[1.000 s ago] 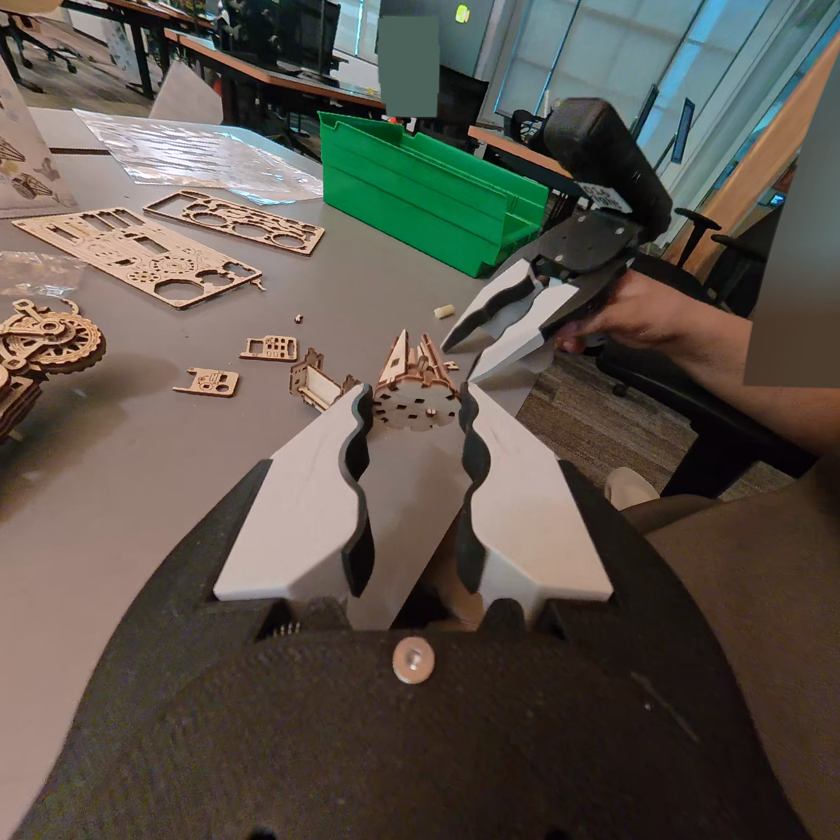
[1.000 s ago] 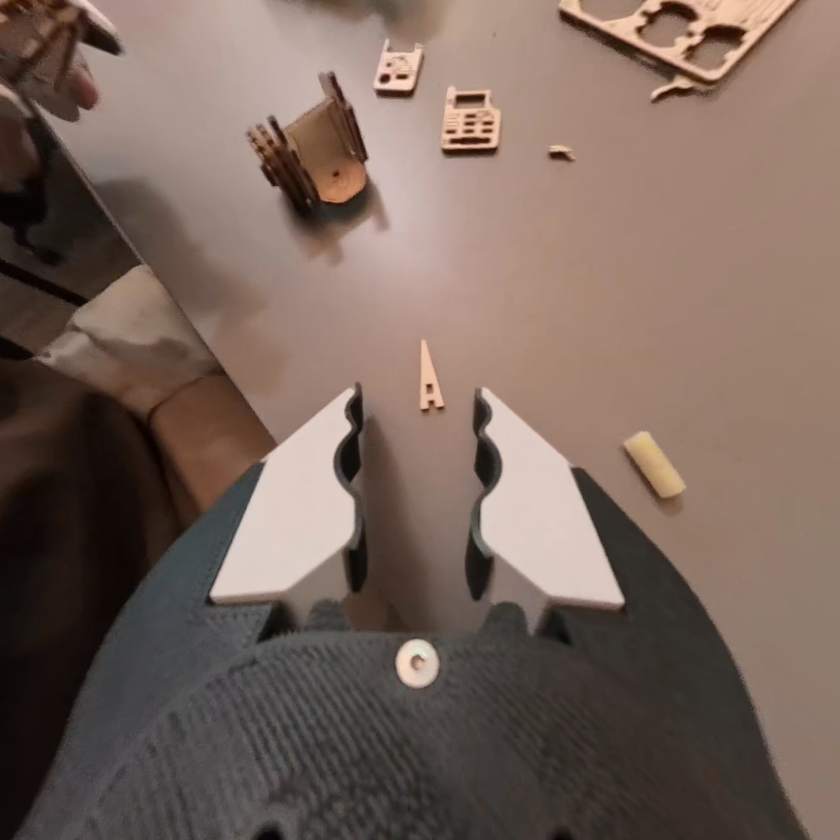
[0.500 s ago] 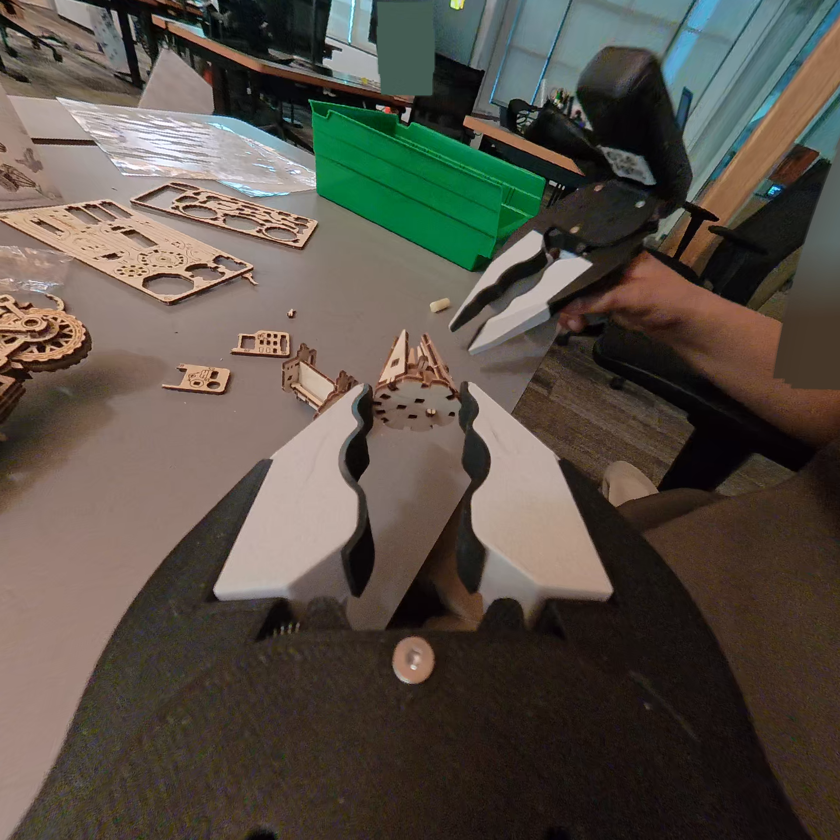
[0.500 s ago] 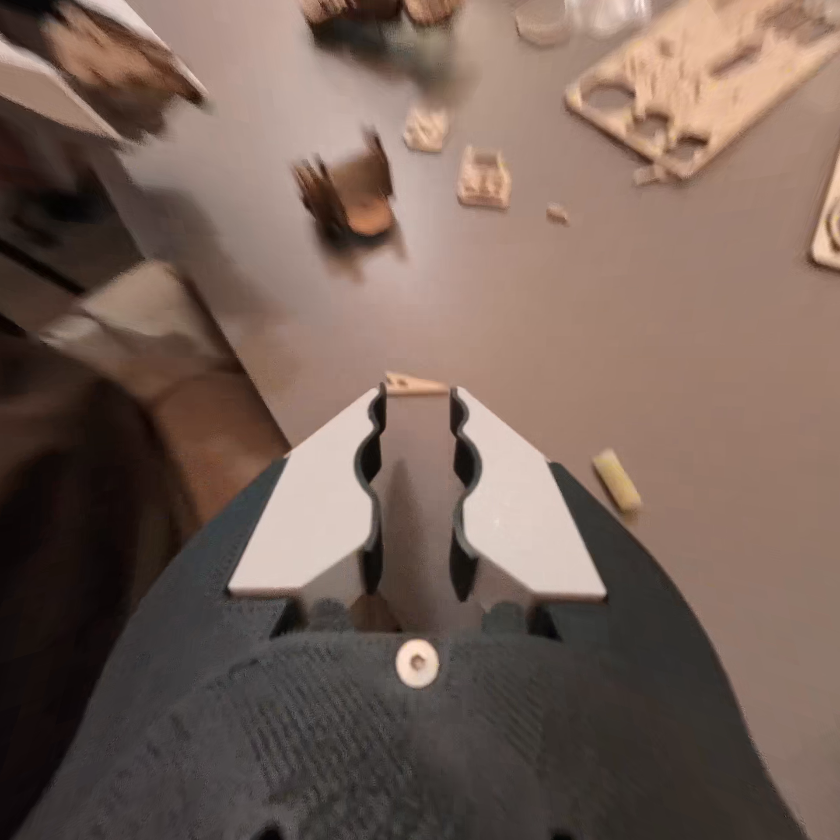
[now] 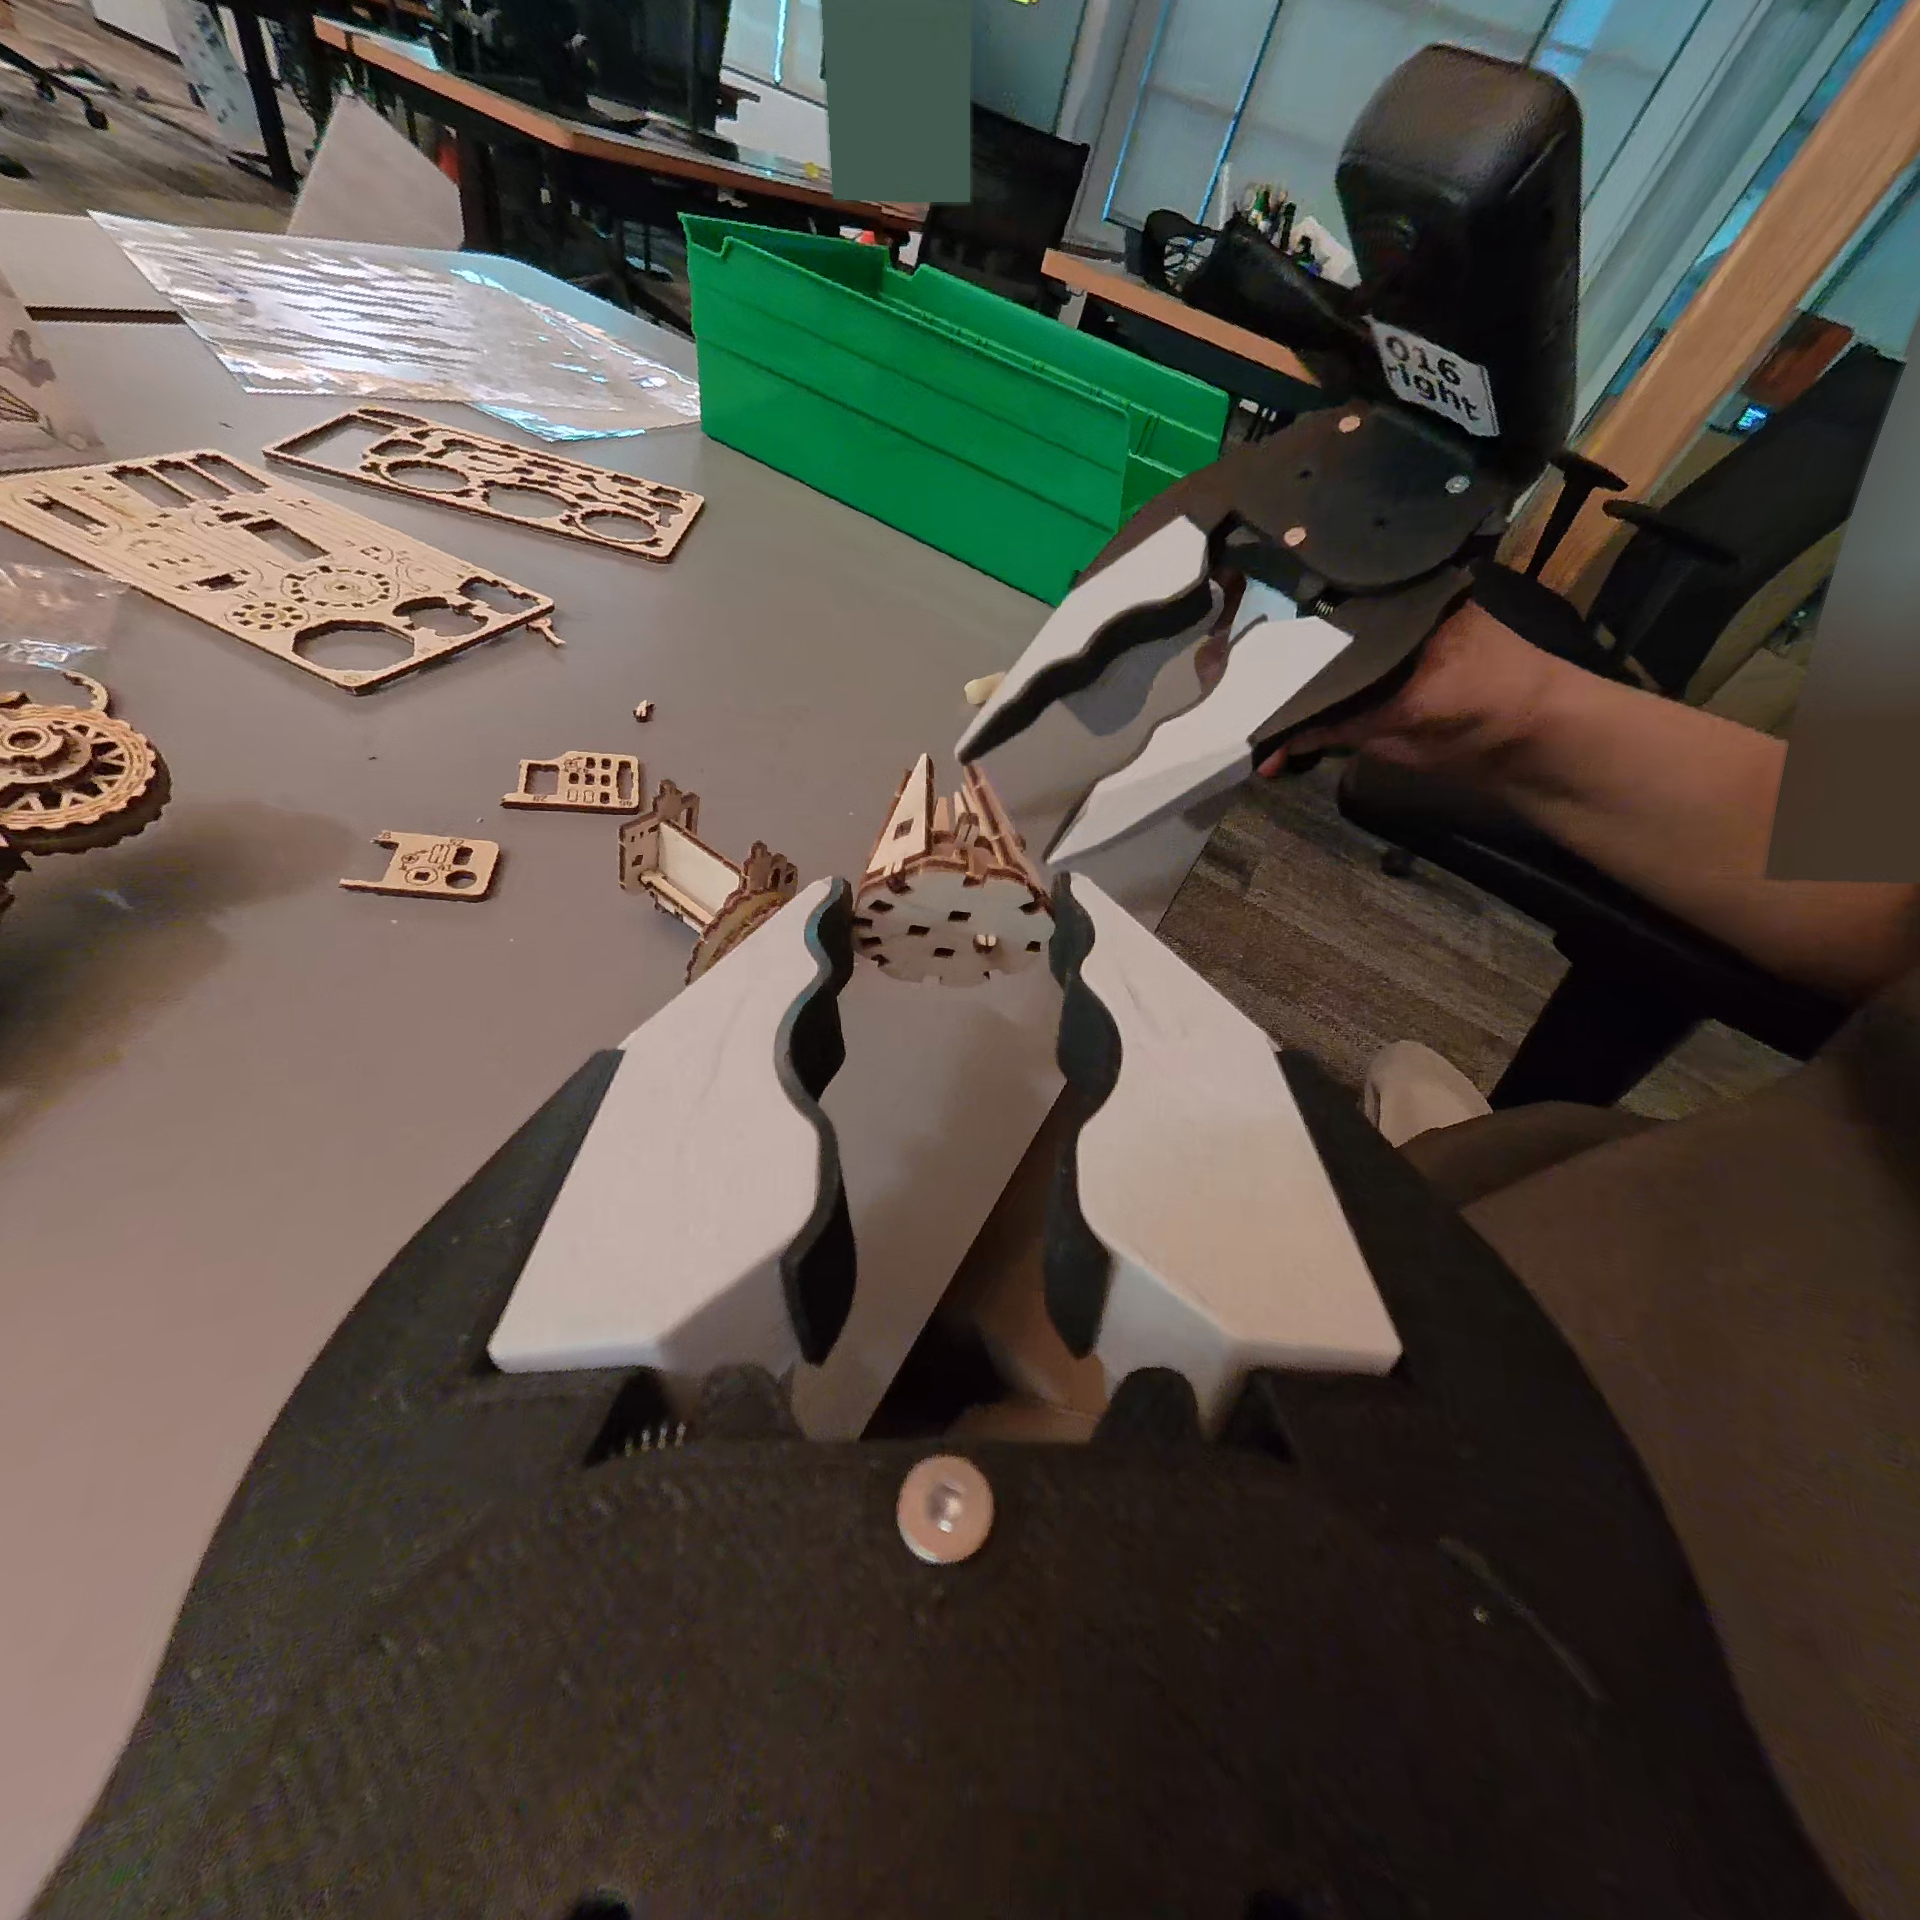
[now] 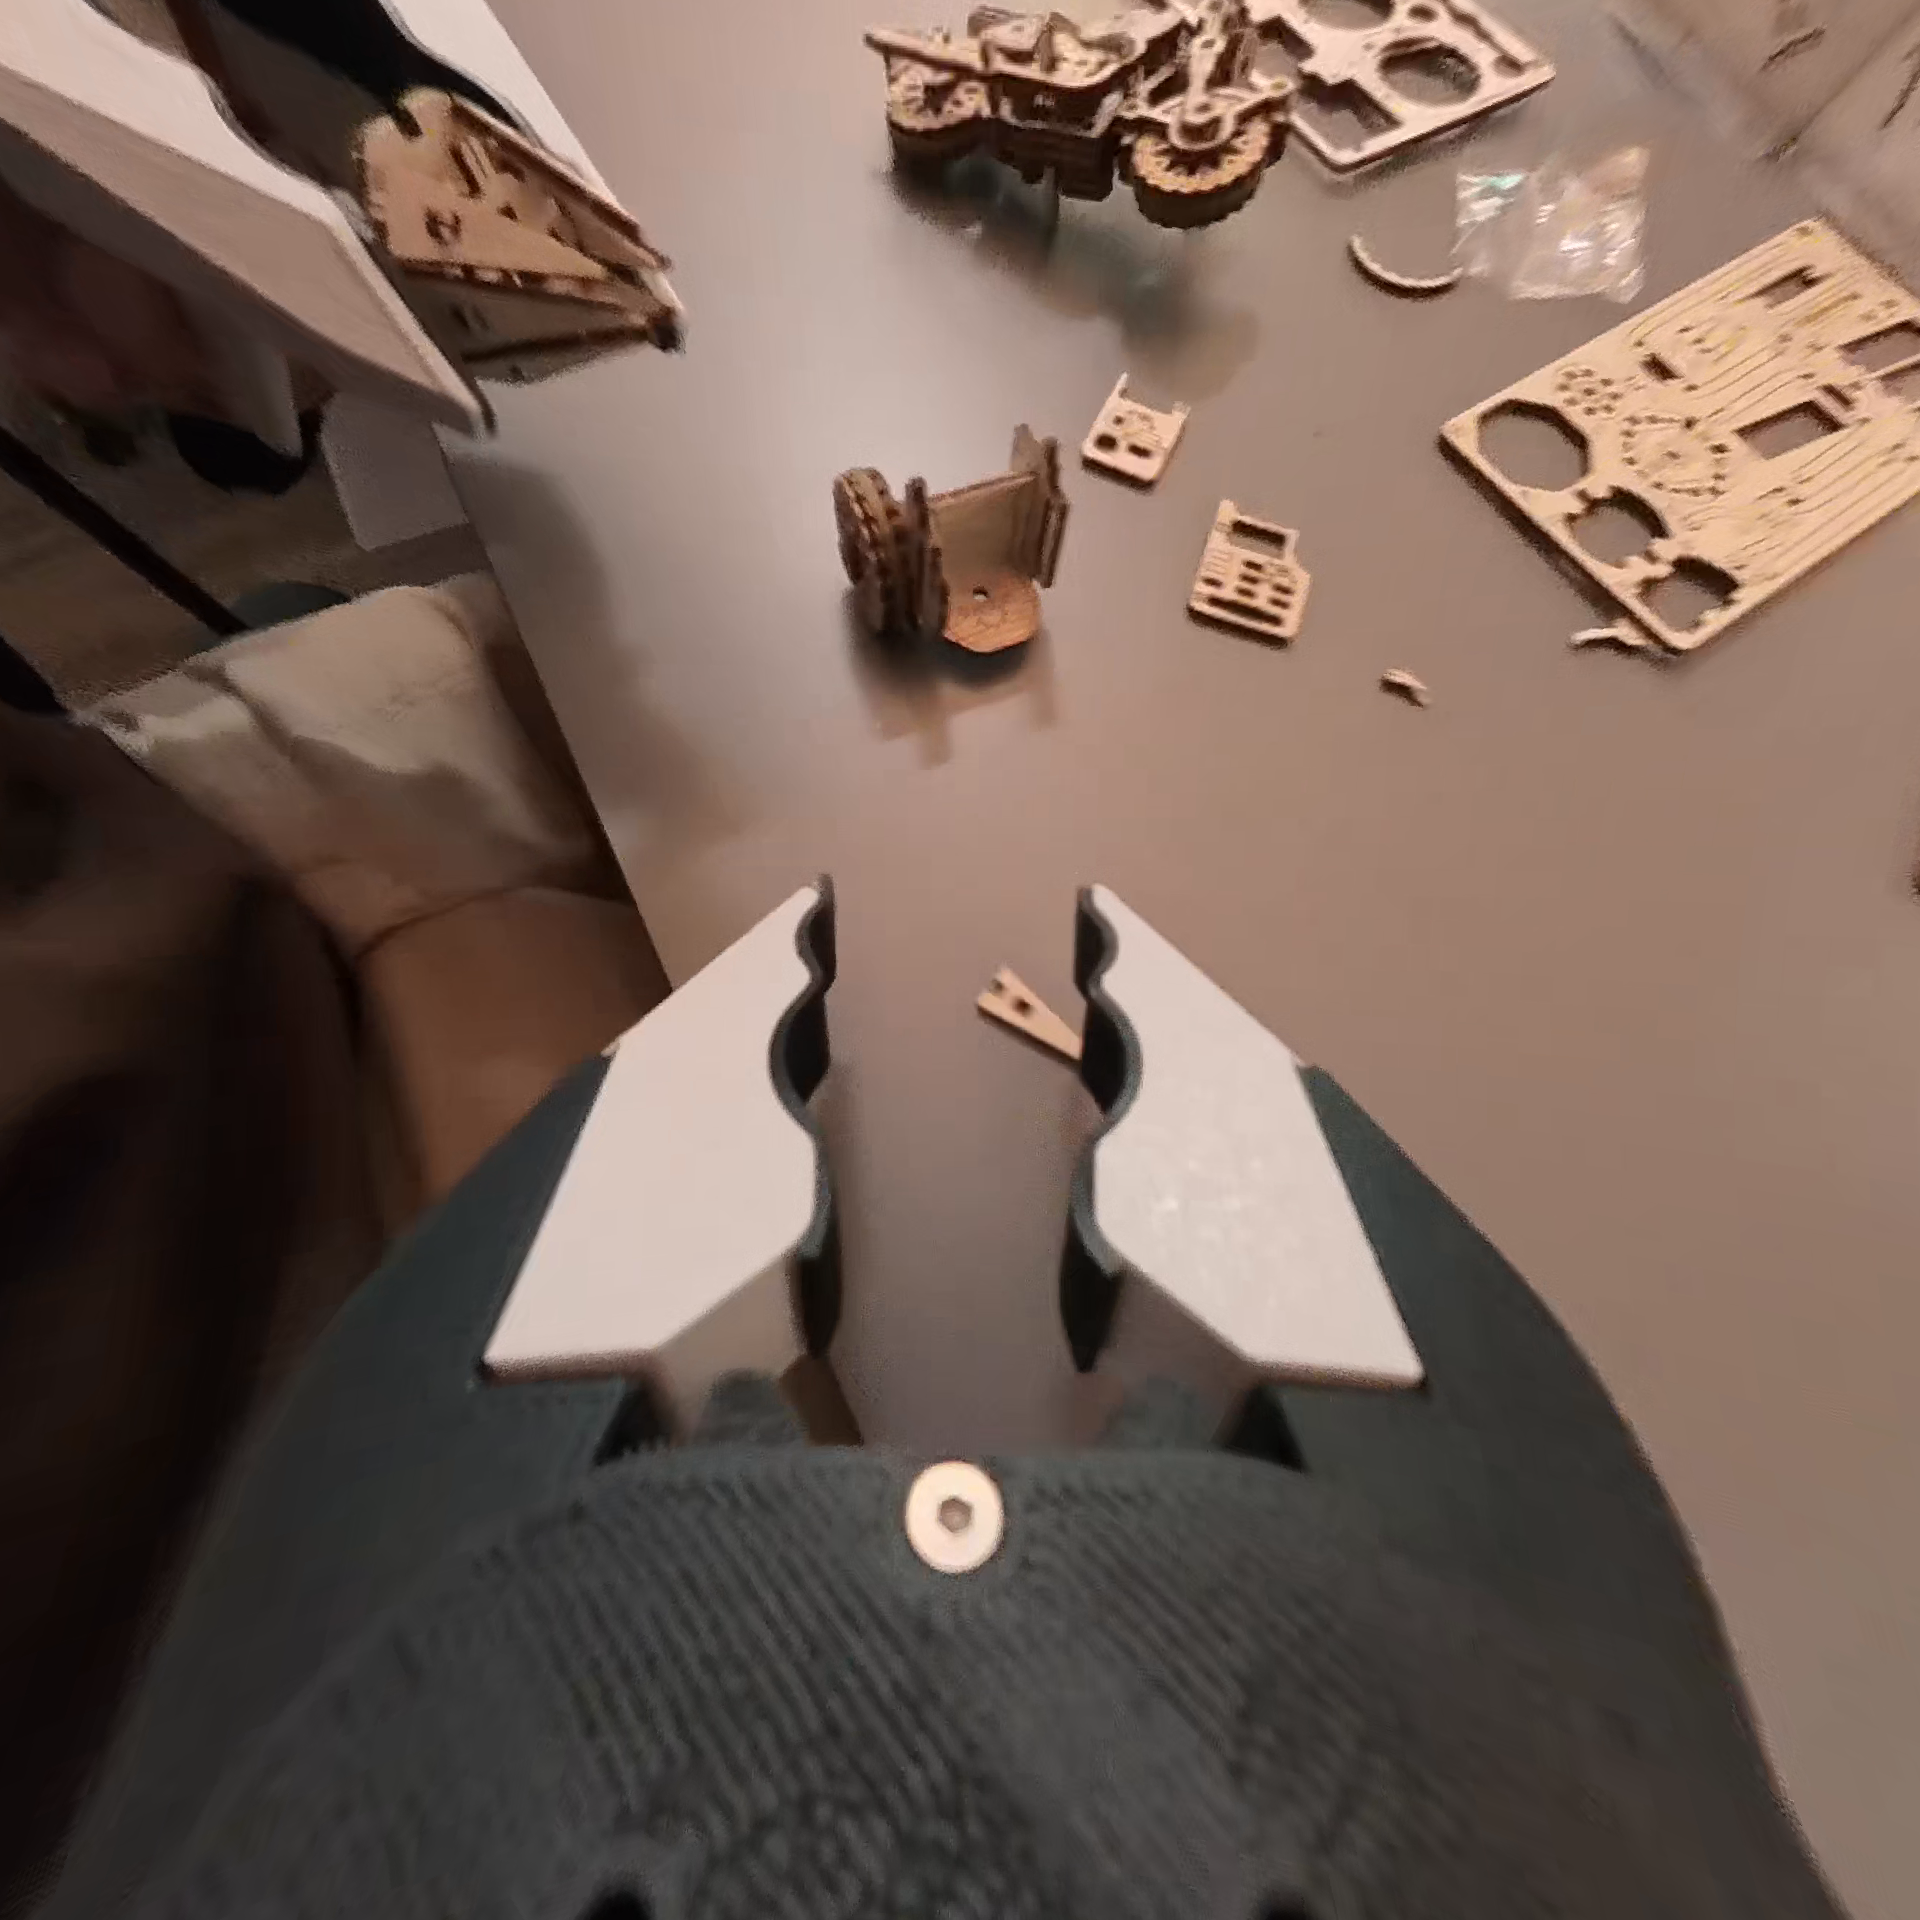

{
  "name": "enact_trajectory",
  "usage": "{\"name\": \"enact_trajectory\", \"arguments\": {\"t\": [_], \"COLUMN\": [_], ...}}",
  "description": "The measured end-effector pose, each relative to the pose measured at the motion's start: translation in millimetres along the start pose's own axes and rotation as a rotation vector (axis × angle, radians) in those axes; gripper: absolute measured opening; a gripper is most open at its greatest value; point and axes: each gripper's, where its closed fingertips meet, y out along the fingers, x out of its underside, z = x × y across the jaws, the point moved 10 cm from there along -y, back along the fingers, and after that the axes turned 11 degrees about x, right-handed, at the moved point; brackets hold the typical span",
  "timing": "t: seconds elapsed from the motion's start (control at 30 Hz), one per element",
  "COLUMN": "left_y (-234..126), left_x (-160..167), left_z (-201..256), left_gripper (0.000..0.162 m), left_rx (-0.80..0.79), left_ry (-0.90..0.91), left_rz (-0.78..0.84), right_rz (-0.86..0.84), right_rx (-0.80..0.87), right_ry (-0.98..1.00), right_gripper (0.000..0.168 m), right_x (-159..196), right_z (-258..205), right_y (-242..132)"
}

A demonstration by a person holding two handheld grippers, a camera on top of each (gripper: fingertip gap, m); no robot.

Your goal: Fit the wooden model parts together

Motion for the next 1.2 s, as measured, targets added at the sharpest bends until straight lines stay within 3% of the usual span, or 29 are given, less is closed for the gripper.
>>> {"name": "enact_trajectory", "arguments": {"t": [0.07,0.2,0.37,0.5,0.63,0.83,0.93,1.07,1.2], "left_y": [0,1,2,2,2,4,8,14,22], "left_x": [0,0,1,2,2,4,8,14,21], "left_z": [-1,-1,0,0,0,2,4,10,18], "left_gripper": [0.036,0.036,0.036,0.036,0.036,0.036,0.035,0.036,0.035], "left_rx": [0.003,0.018,0.000,0.010,0.016,0.048,0.086,0.184,0.294], "left_ry": [-0.009,-0.028,-0.004,-0.016,-0.017,-0.024,-0.035,-0.050,-0.082], "left_rz": [0.003,0.009,-0.010,-0.013,-0.018,-0.038,-0.093,-0.158,-0.234], "right_rz": [-0.027,-0.092,-0.091,-0.056,-0.091,-0.110,0.048,0.300,0.313], "right_rx": [0.012,-0.132,-0.338,-0.227,-0.197,-0.085,-0.125,-0.321,-0.525], "right_ry": [-0.051,-0.048,-0.064,-0.122,-0.032,-0.027,-0.066,-0.141,-0.165], "right_gripper": [0.046,0.036,0.028,0.027,0.034,0.013,0.006,0.006,0.006], "right_x": [11,27,26,22,19,11,-8,-34,-43], "right_z": [15,34,21,18,13,4,-5,-22,-31], "right_y": [-1,8,7,4,11,16,5,-14,-14]}}
